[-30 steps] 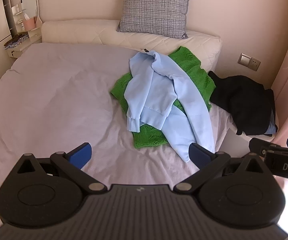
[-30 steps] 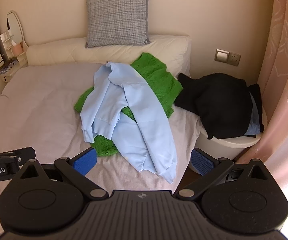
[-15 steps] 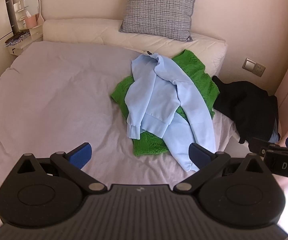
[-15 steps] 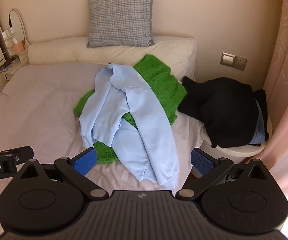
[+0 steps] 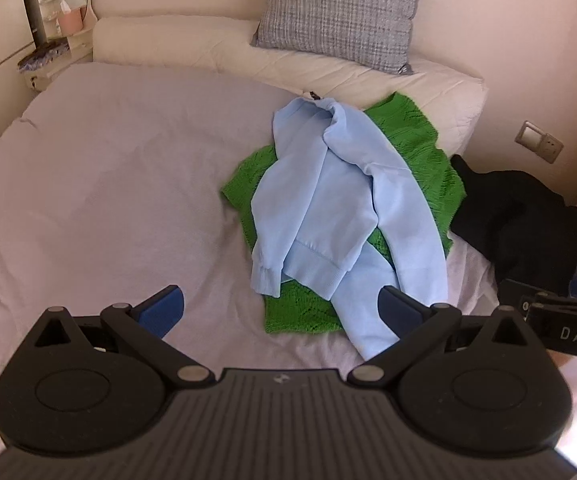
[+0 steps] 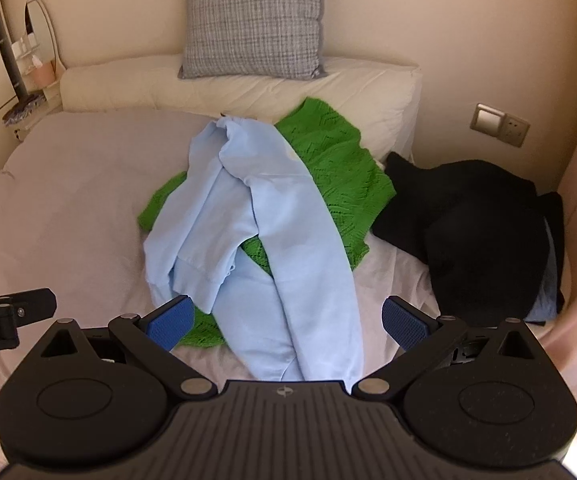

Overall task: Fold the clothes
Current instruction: 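Move both grippers toward the light blue sweatshirt on the bed, then grasp the sweatshirt collar with the left gripper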

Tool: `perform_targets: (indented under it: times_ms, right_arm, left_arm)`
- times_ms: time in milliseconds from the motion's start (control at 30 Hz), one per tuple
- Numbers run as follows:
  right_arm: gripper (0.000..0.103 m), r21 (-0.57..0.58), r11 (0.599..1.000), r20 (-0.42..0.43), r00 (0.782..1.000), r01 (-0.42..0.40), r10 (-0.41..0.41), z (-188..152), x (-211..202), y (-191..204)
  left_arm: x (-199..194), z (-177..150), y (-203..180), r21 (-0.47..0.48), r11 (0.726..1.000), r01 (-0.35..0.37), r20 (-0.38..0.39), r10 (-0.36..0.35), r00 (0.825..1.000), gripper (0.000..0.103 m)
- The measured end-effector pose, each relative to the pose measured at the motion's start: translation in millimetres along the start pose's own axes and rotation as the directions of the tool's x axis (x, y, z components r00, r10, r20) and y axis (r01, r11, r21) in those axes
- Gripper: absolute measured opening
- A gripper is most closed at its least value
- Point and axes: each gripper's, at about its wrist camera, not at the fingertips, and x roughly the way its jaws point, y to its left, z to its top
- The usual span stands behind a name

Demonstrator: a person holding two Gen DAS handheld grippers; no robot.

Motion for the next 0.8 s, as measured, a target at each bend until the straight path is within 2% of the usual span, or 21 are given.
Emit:
perform_targets:
  times_ms: [200,333,400,533,800]
  right_arm:
    - [0.103,-0.033,0.999,-0.028,1.0,-0.013,0.012,24,46,-21]
    - [0.103,-0.09,0.996,-0.043,0.999,-0.006,0.002,44,82,-35]
    - [0.103,-0.119,0.993,-0.052,0.999,0.003,-0.01,53,100,-41]
    - [0.103,-0.171,0.985,-0.103,0.995,-0.023,0.006,72,144,-51]
    - [0.101,-0.131,0.986,-0.204,0.976,-0.104,0.076,102,223,-75]
  left_arm:
    - [50,27,-22,-0.014,0.999,-0.034,-0.042,0.033,0.999,0.102]
    - [90,46,-35,-0.029,0.998,-0.047,-0.104,0.044,0.994,0.102]
    - [109,55,-41,-0.033,0.998,-0.046,-0.137,0.041,0.99,0.098]
    - [146,74,-51,-0.062,0.998,-0.02,-0.198,0.007,0.98,0.089]
    - [214,106,-64,-0.161,0.986,0.053,-0.255,-0.094,0.962,0.072]
